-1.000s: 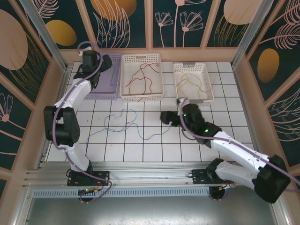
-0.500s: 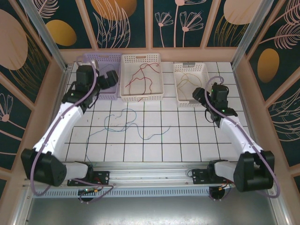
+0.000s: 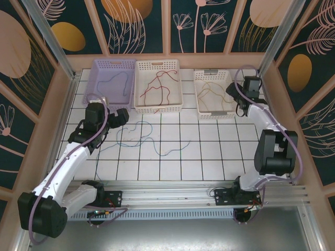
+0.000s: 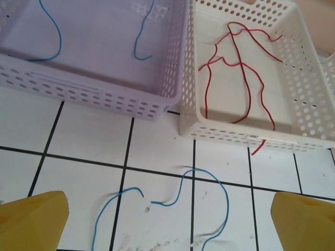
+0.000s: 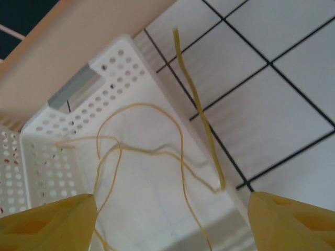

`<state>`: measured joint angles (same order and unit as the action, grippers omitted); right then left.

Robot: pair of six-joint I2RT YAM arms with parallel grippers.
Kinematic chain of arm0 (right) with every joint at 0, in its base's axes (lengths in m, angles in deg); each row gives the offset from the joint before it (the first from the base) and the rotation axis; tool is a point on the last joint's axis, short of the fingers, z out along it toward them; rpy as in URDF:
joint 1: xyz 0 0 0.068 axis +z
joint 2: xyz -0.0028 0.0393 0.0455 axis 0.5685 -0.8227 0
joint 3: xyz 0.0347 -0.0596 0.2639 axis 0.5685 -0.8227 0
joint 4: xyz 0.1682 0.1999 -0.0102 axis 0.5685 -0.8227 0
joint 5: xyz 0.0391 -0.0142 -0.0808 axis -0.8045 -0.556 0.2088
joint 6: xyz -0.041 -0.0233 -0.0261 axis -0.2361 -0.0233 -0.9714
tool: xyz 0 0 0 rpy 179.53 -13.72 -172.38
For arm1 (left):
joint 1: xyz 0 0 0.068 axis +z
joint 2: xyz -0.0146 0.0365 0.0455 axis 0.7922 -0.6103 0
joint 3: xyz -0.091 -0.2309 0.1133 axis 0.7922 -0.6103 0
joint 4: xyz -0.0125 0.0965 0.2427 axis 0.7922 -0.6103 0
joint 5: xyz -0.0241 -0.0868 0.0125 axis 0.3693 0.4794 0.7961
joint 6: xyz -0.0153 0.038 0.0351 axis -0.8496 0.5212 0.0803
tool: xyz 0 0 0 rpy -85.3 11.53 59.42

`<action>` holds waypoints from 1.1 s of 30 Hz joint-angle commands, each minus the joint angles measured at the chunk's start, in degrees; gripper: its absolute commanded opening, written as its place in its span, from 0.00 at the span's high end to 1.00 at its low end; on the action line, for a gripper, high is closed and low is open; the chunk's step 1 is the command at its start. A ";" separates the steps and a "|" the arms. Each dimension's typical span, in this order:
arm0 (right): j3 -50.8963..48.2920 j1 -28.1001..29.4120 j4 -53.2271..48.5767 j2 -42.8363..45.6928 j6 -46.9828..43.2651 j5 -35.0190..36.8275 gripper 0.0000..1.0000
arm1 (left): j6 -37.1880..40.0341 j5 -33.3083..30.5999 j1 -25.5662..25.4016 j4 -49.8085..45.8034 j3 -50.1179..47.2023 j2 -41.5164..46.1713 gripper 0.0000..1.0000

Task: Untangle the cables

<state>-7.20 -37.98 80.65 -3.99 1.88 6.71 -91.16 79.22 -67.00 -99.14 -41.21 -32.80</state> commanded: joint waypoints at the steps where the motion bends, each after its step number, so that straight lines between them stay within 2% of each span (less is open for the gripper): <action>1: 2.42 -1.67 0.74 -3.42 -2.13 1.00 0.25 | 1.80 -2.99 -0.46 2.62 -0.84 0.65 0.02; 7: 8.23 -3.66 0.67 -10.71 -3.16 -4.15 0.31 | 1.51 -3.71 -1.23 3.43 -1.64 1.17 0.01; 11: 7.34 -5.99 7.63 -12.80 -1.73 -11.82 0.35 | 1.71 -4.44 -1.32 3.53 -1.70 1.12 0.02; 22: 8.24 -7.09 16.12 -17.56 -0.16 -19.08 0.46 | 1.98 -4.78 -1.37 3.35 -1.55 -0.54 0.01; 33: 7.61 -7.33 16.78 -17.27 -0.12 -18.13 0.78 | 2.15 -4.75 -1.41 3.26 -1.30 -1.63 0.01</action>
<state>-0.51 -44.84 95.49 -22.33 1.75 -11.63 -90.11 75.44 -68.16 -97.30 -42.37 -34.02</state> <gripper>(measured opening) 0.228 0.985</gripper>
